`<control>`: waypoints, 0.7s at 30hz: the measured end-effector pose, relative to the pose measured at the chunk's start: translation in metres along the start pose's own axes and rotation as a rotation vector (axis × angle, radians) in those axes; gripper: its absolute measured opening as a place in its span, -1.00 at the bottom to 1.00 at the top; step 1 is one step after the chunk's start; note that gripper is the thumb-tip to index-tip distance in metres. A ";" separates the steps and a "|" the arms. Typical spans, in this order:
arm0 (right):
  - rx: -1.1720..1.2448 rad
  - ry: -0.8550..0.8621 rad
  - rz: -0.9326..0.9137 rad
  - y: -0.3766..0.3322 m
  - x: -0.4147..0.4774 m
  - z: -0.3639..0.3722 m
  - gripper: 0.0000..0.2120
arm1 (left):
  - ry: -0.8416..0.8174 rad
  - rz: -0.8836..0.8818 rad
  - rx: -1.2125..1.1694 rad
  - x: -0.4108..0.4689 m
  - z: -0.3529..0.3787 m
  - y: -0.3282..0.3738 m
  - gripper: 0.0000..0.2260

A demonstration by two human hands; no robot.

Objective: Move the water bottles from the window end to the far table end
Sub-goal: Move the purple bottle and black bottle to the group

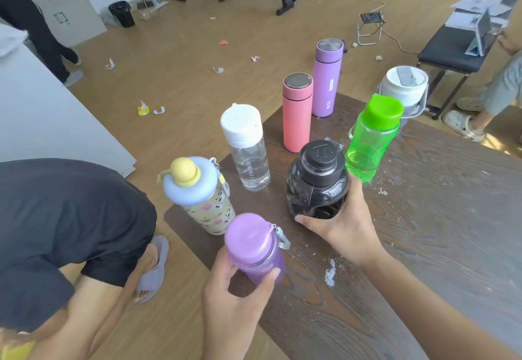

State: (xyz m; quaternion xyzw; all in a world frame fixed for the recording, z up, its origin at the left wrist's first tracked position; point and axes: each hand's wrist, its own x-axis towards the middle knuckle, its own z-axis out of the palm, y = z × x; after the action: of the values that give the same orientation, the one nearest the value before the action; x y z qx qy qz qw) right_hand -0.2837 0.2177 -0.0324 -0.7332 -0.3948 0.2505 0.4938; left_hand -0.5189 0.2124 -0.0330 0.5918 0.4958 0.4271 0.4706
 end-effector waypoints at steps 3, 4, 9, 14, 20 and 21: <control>0.012 -0.008 -0.010 0.005 0.001 0.000 0.12 | -0.012 -0.007 0.002 -0.003 0.002 -0.002 -0.37; 0.030 -0.017 -0.010 0.007 0.000 -0.001 0.14 | -0.016 -0.008 0.008 -0.005 0.003 -0.003 -0.35; 0.069 -0.109 0.003 0.012 -0.004 -0.012 0.28 | 0.216 -0.150 0.145 -0.026 0.018 -0.015 -0.32; 0.016 -0.092 0.002 0.017 -0.023 -0.035 0.25 | 0.273 -0.010 0.244 -0.059 0.057 -0.007 -0.62; 0.031 0.029 0.007 0.028 -0.047 -0.098 0.11 | -0.015 0.153 0.192 -0.063 0.130 0.015 -0.64; 0.040 0.061 0.013 0.031 -0.051 -0.114 0.09 | -0.075 0.164 0.159 -0.062 0.145 0.022 -0.58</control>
State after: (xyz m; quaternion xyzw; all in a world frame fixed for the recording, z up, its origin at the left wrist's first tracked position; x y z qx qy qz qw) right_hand -0.2160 0.1090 -0.0181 -0.7330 -0.3696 0.2393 0.5185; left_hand -0.3828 0.1298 -0.0418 0.6815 0.4602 0.4011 0.4037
